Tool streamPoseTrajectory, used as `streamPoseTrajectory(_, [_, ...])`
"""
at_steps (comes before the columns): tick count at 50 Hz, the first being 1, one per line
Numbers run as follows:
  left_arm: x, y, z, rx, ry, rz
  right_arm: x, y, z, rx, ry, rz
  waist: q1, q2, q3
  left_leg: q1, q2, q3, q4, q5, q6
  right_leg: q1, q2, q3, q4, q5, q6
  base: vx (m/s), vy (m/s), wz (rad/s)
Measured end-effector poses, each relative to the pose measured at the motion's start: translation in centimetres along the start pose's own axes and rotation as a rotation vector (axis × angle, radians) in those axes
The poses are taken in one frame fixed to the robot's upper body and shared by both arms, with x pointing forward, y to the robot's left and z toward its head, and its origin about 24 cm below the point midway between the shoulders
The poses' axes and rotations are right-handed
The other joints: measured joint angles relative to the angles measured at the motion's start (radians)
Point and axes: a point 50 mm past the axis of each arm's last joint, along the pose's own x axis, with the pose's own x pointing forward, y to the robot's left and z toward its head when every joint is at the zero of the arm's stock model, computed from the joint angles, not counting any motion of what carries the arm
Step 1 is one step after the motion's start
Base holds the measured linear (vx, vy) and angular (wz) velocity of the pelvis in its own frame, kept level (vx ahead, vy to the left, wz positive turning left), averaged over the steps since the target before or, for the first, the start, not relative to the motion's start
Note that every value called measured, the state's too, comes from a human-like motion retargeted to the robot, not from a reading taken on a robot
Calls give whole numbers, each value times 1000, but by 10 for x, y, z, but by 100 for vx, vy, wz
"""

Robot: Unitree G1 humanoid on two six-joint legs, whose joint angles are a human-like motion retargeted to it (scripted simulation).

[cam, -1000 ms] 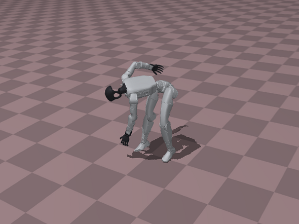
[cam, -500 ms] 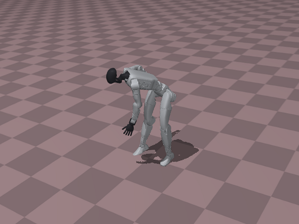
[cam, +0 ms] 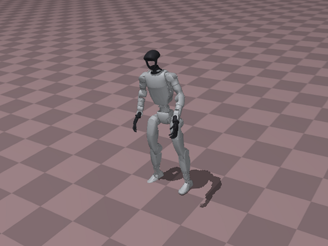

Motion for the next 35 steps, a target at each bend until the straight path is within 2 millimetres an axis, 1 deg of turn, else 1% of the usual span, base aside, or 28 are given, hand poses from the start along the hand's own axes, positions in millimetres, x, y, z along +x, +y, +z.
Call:
streamPoseTrajectory(3, [-4, 17, -20, -226, 103, 110, 2, 9, 4, 26, 28, 33, 54, -26, -30, 16, 0, -26, 0, -5, 13, 30, -1, -26, 5, -24, -12, 8, -5, 45])
streamPoseTrajectory(5, [-8, 30, -35, -339, 169, 189, 2, 15, 6, 34, 43, 53, 91, -44, -50, 25, 0, -36, 0, -9, 22, 45, -1, -35, 8, -38, -18, 8, -4, 25])
streamPoseTrajectory(7, [-19, 49, -55, -436, 233, 286, -1, 25, 9, 56, -1, 135, 125, -61, -66, 47, 6, -41, 10, -29, 31, 68, 6, -38, 24, -68, -44, 9, -4, 12])
streamPoseTrajectory(8, [-24, 56, -65, -459, 265, 330, -1, 26, 8, 55, 0, 138, 144, -68, -75, 50, 6, -42, 16, -34, 33, 75, 6, -39, 24, -73, -45, 6, -3, 4])
streamPoseTrajectory(10, [-36, 70, -86, -484, 331, 420, -2, 28, 9, 46, -5, 141, 176, -81, -91, 57, 6, -42, 29, -46, 37, 87, 6, -38, 27, -82, -47, 0, 0, 0])
streamPoseTrajectory(13, [-58, 87, -116, -463, 438, 547, -3, 29, 12, 20, -29, 144, 211, -94, -107, 65, 6, -40, 47, -61, 41, 100, 6, -36, 35, -97, -50, 0, 0, 0])
streamPoseTrajectory(15, [-74, 97, -136, -418, 519, 615, -3, 28, 15, -8, -52, 152, 227, -99, -116, 69, 6, -39, 57, -70, 41, 105, 7, -34, 41, -106, -51, 0, 0, 0])
streamPoseTrajectory(17, [-90, 104, -154, -352, 605, 657, -3, 26, 17, -38, -86, 181, 234, -102, -128, 49, 8, -26, 103, -107, 55, 86, 1, -42, 85, -132, -56, 0, 0, 0])
streamPoseTrajectory(19, [-106, 110, -168, -289, 682, 709, -2, 24, 21, -62, -106, 166, 240, -104, -131, 66, 7, -38, 74, -83, 38, 104, 7, -32, 55, -120, -51, 0, 0, 0])
streamPoseTrajectory(23, [-133, 113, -191, -195, 798, 740, -1, 21, 29, -59, -145, 155, 238, -109, -139, 61, 9, -38, 79, -87, 34, 101, 9, -32, 59, -126, -51, 0, 0, 0])
streamPoseTrajectory(27, [-145, 108, -201, -171, 843, 718, 1, 21, 41, -32, -175, 167, 228, -120, -124, 60, 9, -41, 92, -91, 31, 107, 9, -35, 60, -132, -55, 0, 0, 0])
streamPoseTrajectory(28, [-146, 106, -203, -172, 848, 705, 1, 21, 44, -33, -184, 172, 226, -121, -123, 59, 10, -39, 94, -92, 31, 106, 10, -34, 60, -132, -55, 0, 0, 0])
streamPoseTrajectory(30, [-148, 100, -207, -178, 847, 662, 1, 20, 50, -33, -214, 196, 216, -120, -128, 36, 14, -20, 139, -130, 50, 81, 5, -43, 101, -153, -60, 0, 0, 0])
streamPoseTrajectory(32, [-147, 95, -207, -172, 839, 622, 2, 19, 57, -56, -236, 205, 215, -123, -125, 49, 12, -32, 110, -101, 31, 97, 12, -27, 64, -133, -54, 0, 0, 0])
streamPoseTrajectory(35, [-141, 87, -205, -151, 812, 540, 2, 16, 71, -82, -295, 224, 209, -124, -117, 51, 14, -28, 114, -102, 32, 99, 14, -23, 63, -131, -53, 0, 0, 0])
